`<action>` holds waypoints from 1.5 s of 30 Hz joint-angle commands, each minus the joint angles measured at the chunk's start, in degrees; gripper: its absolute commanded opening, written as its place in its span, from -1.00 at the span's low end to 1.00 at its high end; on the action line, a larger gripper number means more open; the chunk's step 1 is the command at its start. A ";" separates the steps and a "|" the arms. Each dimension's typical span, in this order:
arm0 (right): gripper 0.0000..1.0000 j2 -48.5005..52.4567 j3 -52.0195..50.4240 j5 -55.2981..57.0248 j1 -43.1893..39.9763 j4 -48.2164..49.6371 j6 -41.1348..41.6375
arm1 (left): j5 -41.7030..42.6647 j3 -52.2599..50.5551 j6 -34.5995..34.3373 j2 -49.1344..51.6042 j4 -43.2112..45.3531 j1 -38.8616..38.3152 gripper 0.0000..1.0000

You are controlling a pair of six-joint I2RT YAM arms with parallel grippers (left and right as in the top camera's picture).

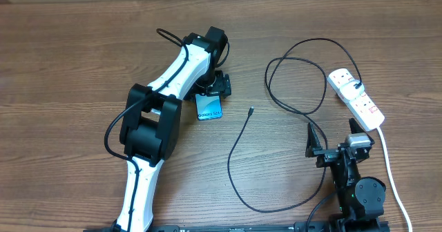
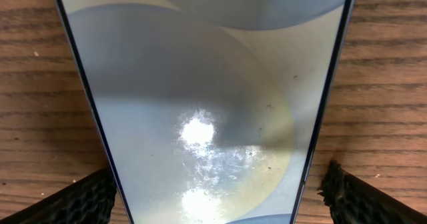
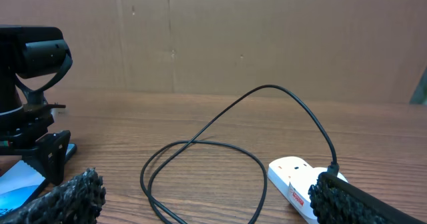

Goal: Plug charger to phone and switch on socket

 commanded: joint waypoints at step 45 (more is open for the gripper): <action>0.99 -0.50 -0.61 -0.11 -0.26 0.37 0.11 | -4.94 1.44 -1.49 0.42 -2.58 0.44 0.43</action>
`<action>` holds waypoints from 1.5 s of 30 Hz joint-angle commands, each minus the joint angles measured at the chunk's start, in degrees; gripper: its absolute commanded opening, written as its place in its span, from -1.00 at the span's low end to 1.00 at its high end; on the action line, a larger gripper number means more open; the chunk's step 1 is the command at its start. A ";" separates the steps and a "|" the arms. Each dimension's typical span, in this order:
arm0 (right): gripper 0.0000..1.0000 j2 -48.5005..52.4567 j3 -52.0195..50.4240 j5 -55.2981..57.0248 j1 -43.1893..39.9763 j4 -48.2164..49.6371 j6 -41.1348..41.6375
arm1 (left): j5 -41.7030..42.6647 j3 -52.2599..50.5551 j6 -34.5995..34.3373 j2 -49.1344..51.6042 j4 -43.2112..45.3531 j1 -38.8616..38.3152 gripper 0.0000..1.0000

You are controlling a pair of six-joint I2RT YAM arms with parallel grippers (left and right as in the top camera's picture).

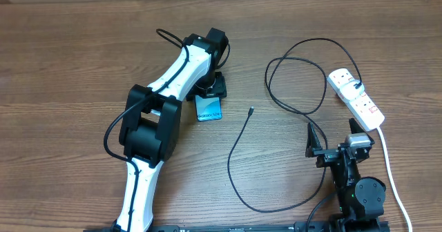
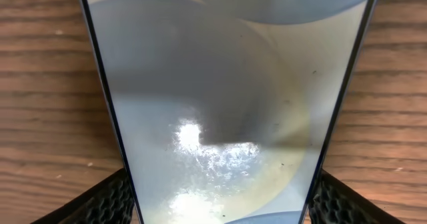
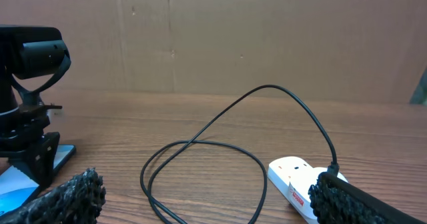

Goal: Plug charger to phone and switch on socket

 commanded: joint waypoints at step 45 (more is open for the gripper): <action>1.00 -0.50 -0.61 -0.11 -0.26 0.37 0.13 | 2.69 5.97 2.86 1.31 -7.98 2.54 0.43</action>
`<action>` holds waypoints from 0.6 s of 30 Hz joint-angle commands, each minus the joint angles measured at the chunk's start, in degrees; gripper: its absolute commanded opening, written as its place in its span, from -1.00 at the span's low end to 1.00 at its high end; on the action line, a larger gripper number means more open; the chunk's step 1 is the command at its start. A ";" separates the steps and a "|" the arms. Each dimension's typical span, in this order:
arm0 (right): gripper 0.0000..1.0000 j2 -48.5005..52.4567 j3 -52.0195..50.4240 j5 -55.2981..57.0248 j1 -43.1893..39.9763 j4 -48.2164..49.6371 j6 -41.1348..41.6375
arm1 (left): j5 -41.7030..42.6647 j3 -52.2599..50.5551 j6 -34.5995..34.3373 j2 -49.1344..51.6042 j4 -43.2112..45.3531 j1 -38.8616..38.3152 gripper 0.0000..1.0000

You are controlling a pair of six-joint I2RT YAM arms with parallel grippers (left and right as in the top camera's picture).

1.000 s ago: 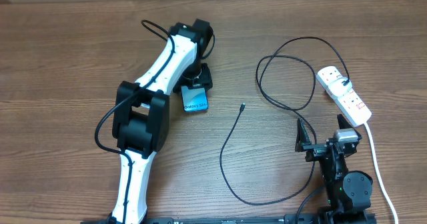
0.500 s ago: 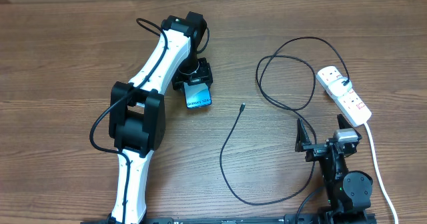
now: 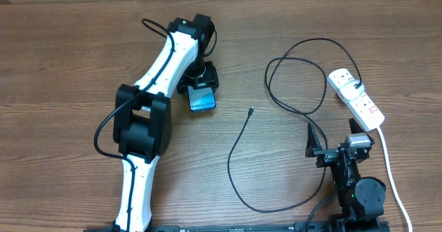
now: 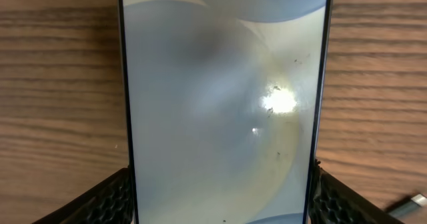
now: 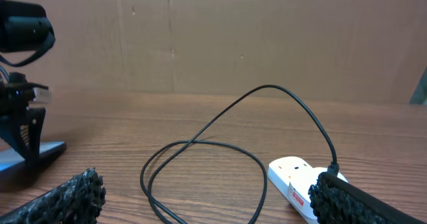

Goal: Plug charger to phone and switch on socket

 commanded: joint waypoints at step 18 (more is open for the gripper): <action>1.00 -0.50 -0.61 -0.11 -0.26 0.37 0.13 | -3.96 -9.20 0.92 0.20 9.77 -1.44 1.00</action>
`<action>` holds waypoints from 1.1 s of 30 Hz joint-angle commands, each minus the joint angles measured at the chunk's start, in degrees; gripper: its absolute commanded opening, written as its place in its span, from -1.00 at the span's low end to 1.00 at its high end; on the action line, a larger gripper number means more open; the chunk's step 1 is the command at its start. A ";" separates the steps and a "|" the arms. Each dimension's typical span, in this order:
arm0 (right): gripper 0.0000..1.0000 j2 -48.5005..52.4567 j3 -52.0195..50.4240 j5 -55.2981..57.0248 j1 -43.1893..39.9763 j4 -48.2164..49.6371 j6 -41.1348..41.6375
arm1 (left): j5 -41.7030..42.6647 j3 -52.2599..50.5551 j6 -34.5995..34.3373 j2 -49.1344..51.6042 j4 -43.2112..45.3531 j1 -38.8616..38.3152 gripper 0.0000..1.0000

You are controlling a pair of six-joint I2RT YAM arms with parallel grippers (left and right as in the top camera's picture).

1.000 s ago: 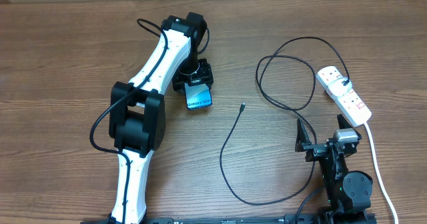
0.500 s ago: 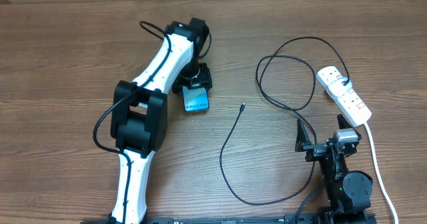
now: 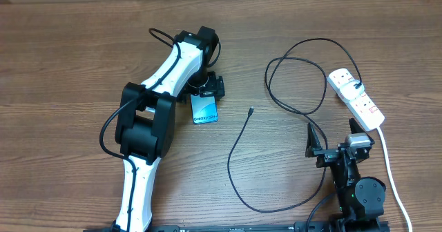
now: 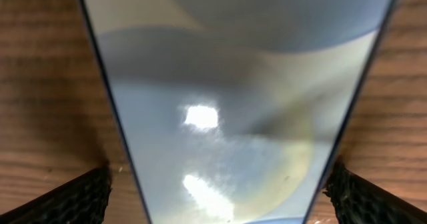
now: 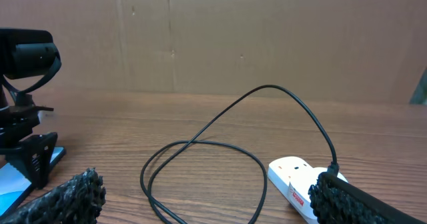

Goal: Plug charger to phone and switch on socket

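The phone (image 3: 205, 110), blue-faced with white lettering, lies flat on the table (image 3: 62, 59). Its glass (image 4: 220, 97) fills the left wrist view. My left gripper (image 3: 206, 92) straddles its far end, open, with wood showing between the left finger (image 4: 80, 196) and the phone's edge. A black charger cable (image 3: 238, 149) has its free tip (image 3: 251, 110) to the right of the phone. Its other end runs to the white socket strip (image 3: 356, 98). My right gripper (image 3: 333, 137) rests open at the front right, holding nothing.
The cable makes a big loop (image 3: 297, 76) between the phone and the strip, seen also as a loop (image 5: 200, 157) in the right wrist view beside the strip (image 5: 293, 184). The strip's white lead (image 3: 390, 170) runs down the right edge. A brown wall (image 5: 267, 31) stands behind.
The phone was held a little left and turned; now it lies slightly right and nearer, its long side pointing to the front. My left fingers have spread off its edges. The right arm is unchanged.
First my left gripper stood open astride the phone on the table. Then it was shut on the phone's edges. Then the arm and phone were further left with the phone turned. Now the phone lies flat again, straightened, with the fingers apart.
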 commanded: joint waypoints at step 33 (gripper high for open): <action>1.00 -0.50 -0.61 -0.13 -0.26 0.37 0.09 | 1.14 -1.40 -0.39 0.48 1.07 0.39 0.98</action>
